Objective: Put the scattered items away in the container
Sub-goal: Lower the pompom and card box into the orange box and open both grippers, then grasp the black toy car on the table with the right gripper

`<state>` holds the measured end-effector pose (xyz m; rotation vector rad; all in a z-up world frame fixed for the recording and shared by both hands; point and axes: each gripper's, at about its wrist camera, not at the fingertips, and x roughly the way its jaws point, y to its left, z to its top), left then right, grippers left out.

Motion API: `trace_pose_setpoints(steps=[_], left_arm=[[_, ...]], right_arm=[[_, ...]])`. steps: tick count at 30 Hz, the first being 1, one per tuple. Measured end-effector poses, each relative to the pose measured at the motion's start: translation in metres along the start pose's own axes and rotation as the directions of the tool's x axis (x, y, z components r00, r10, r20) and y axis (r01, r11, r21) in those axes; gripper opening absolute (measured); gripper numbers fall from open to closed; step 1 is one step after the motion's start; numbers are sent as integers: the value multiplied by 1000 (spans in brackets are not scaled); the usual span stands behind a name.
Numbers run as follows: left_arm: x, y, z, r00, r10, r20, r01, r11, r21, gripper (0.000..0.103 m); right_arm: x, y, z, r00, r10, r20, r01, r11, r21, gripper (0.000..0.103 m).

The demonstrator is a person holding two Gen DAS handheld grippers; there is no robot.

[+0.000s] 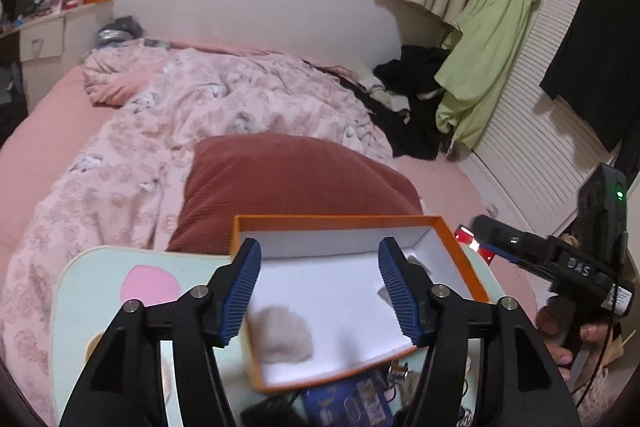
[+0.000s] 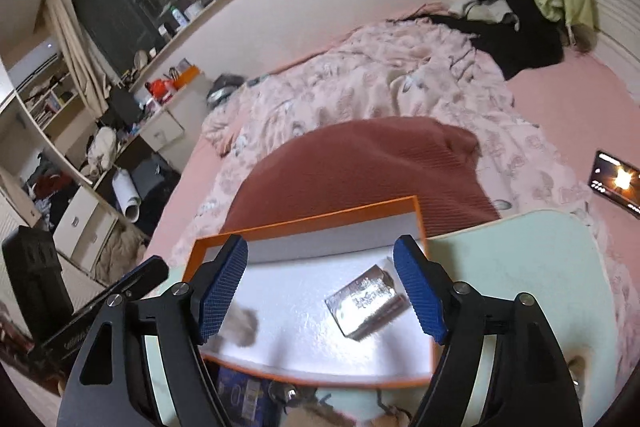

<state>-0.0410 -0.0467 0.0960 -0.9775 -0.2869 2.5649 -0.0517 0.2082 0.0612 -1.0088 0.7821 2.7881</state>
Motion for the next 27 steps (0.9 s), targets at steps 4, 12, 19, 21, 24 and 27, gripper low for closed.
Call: trace_pose_setpoints(steps=[4,12,19,21,24,27], left_arm=[[-21,-1,-23,1000,26,-11,-26,1000,10,75],[-41,-7,-100,988,76,-138,-73,997,26,77],[-53,-14,-148,964,162,-211,-150,986,75,77],[-52,-13,-155,957,175,-233,-164,984,66,78],[-53,-13,-160,959,184,-214,-173,982,69,80],[-52,-10,-165,964,184,-194,-173,982,75,103]], right_arm=[[-27,7,-21,998,-47,34,48,998,-37,77],[-64,26,-102,990,-134,39,139,980,-144,77],[-76,21,-161,987,-161,-27,147,948,-282,77],[-77,17,-171,985,-163,-52,140,944,-298,77],[-71,15,-184,974,-211,-78,174,926,-335,77],[-64,10,-197,967,-240,-84,200,920,-336,84]])
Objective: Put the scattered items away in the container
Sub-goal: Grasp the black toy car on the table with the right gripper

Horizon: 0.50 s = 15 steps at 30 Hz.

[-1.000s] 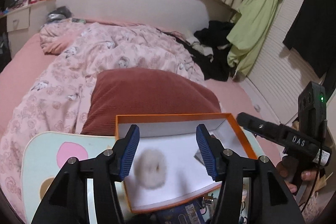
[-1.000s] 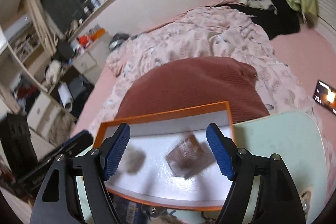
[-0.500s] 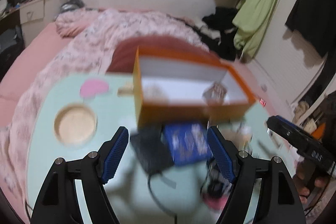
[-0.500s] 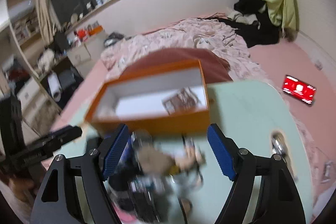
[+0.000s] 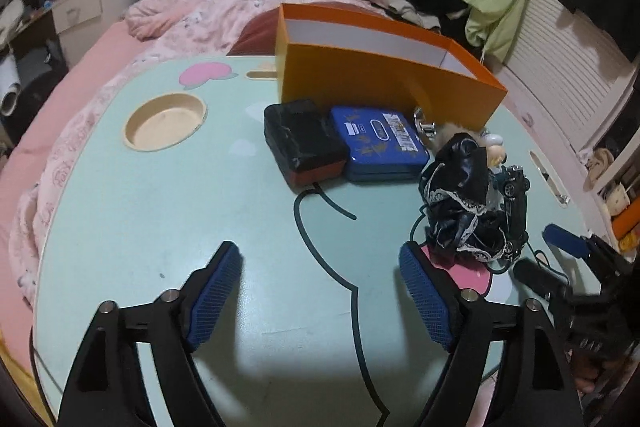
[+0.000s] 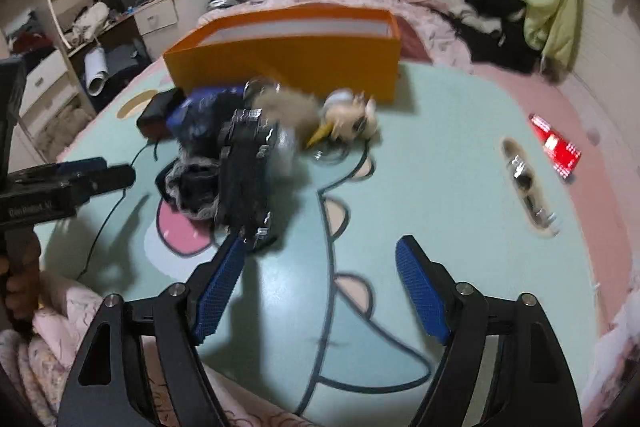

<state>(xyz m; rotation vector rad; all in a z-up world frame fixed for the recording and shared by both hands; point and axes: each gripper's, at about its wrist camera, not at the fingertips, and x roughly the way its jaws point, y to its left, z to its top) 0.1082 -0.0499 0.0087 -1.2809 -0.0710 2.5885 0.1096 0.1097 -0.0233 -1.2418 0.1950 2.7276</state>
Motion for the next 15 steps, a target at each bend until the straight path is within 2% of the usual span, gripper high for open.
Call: trace_pose_setpoints(steps=[1,2,3,6,15], left_arm=[[3,-2,-2,999,33,0,-33,999,26,103],[7,-7,-4,997,83,-7,-82,995,64,103],[10,-13,-6,993,122,3,-121,987,107,103],[13,-16,-8,996,88,18,-90,987,130,103],[15,-13,-9,996,82,25,-85,988,127,103]], right_arm=[[1,2,-3,1000,-17,7,17,1000,-8,89],[3,6,-5,998,-54,12,55,998,-35,99],[5,7,-6,998,-52,21,53,998,-44,103],[9,5,-8,998,-45,44,47,998,-49,103],[9,7,-9,997,-46,57,49,997,-58,103]])
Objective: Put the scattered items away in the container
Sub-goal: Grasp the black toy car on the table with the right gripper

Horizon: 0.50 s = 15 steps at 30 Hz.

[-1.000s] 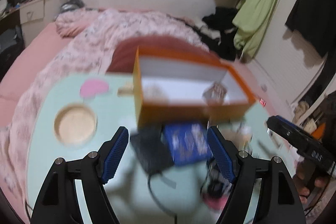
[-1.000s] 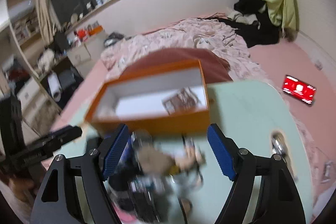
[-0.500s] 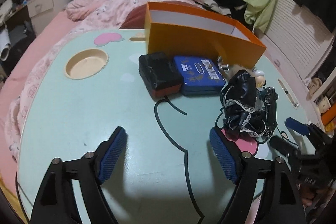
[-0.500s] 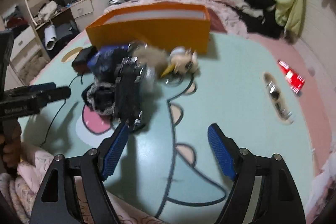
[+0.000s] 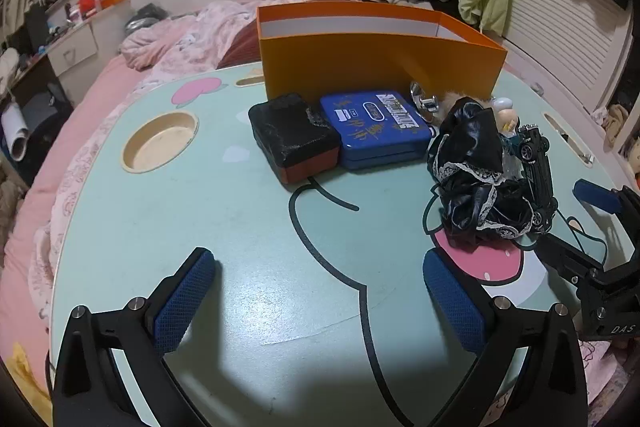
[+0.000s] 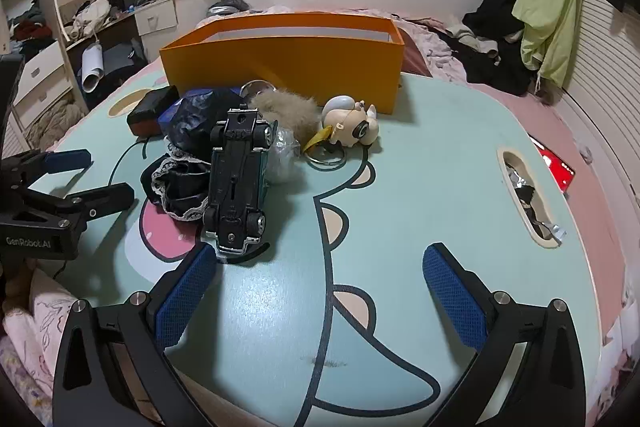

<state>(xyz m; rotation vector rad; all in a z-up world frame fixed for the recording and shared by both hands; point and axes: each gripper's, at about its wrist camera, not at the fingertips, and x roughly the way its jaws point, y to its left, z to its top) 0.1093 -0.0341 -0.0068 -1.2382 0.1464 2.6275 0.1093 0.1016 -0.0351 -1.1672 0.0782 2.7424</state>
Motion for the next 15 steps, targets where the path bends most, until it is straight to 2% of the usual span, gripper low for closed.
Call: trace_pose_setpoints(steps=[4,9,10,11,13,15], left_arm=[[-1,1,-1,1000,-2,1,2,1000,-3,103],[-2,1,-1,1000,-1,1,1,1000,-3,103],[-2,1,-1,1000,-1,1,1,1000,-3,103],[-2,1,-1,1000,-1,1,1,1000,-3,103],[-2,1,-1,1000,-1,1,1,1000,-3,103],[-2,1,-1,1000,-1,1,1,1000,-3,103]], right_arm=[[-3,0,-1,1000,20,16,-20,1000,-2,101],[-17,13,9,992,86,93,-80,995,-64,83],[-18,16,14,990,95,100,-88,994,-68,76],[-17,18,19,989,103,102,-97,993,-65,66],[-13,20,30,987,122,100,-118,992,-46,59],[-1,22,37,989,141,42,-139,990,-36,54]])
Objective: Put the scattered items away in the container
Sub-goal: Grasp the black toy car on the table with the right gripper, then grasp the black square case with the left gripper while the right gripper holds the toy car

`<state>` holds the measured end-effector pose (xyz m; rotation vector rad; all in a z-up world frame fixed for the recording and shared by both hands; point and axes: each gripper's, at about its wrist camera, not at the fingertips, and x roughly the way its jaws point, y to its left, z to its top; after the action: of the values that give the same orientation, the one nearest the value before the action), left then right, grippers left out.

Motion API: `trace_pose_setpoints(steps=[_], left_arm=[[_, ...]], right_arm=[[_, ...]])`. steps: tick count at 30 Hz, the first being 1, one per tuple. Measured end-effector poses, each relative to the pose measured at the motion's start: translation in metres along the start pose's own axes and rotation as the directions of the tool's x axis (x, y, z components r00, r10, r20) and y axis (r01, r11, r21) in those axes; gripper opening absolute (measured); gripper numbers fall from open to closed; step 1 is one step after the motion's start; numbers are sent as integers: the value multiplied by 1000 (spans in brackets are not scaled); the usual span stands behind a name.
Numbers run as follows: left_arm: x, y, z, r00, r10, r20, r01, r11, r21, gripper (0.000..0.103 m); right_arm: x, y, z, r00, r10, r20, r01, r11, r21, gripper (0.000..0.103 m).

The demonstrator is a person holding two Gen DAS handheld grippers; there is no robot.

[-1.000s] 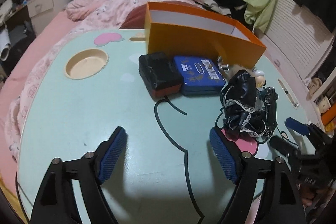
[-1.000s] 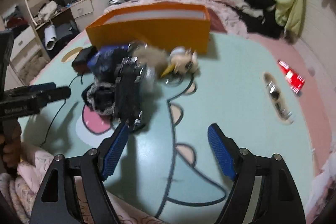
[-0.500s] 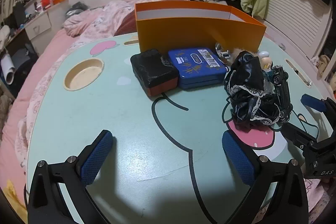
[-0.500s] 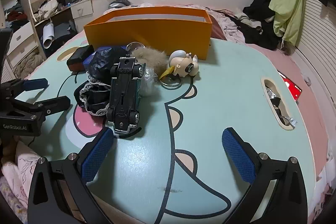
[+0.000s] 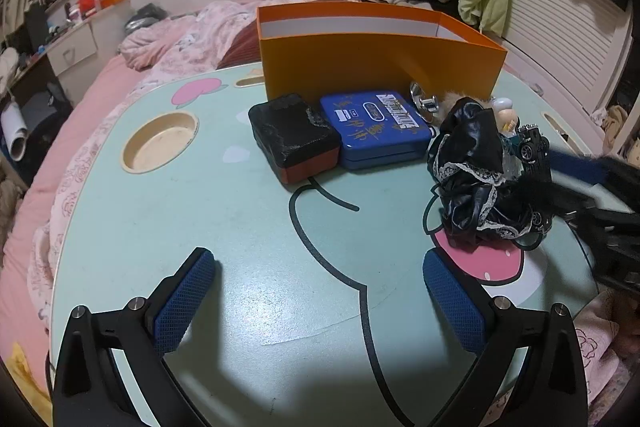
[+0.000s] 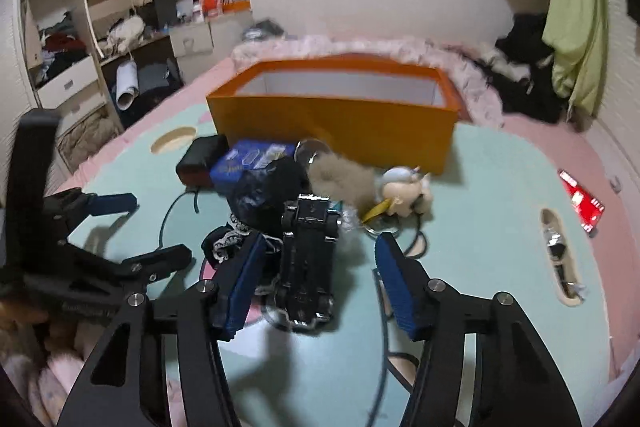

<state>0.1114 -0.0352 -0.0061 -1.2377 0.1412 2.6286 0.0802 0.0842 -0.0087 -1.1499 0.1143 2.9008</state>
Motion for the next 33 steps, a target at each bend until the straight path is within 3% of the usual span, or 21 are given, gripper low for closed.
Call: trace_pose_setpoints(steps=[1,2,8,15,19,22,24,30,31,32,33], left_arm=[[-1,-1,0,1000,0,0,0,1000,0,103],[-2,-2,1,1000,-1,1,1,1000,1,103],[-3,-2,0,1000,0,1,0,1000,0,103],[-3,-2,0,1000,0,1,0,1000,-1,103],[-4,-2,0,1000,0,1,0,1000,-1,103],[-4,-2,0,1000,1,1,-1,1000,-1,103],[-4,-3,0,1000,1,2,-1,1000,-1,103],[-7,-3,0,1000,1,2,-1,1000,-1,103],[-7,-3,0,1000,-6,2,6,1000,0,103],[-9,-2,1,1000,-17,4,17,1000,-2,103],[-12,0,2,1000,-27,15,28,1000,-12,103]], right_arm=[[7,-1,0,999,18,-40,-18,1000,7,36],[10,-3,-2,997,42,-57,-41,999,26,31],[-26,-26,-22,997,51,57,-58,991,123,29],[-24,-29,-31,999,-44,22,41,993,110,30],[-12,-23,-30,994,-111,-6,111,992,65,67],[-9,-22,-31,990,-144,-12,144,988,49,73],[-5,-21,-31,986,-168,-17,168,985,38,84],[-4,-22,-32,986,-164,-11,164,985,44,85],[-4,-22,-33,987,-161,-7,161,986,46,79],[-6,-22,-33,987,-158,7,157,987,44,47],[-8,-22,-34,988,-151,30,150,988,39,29]])
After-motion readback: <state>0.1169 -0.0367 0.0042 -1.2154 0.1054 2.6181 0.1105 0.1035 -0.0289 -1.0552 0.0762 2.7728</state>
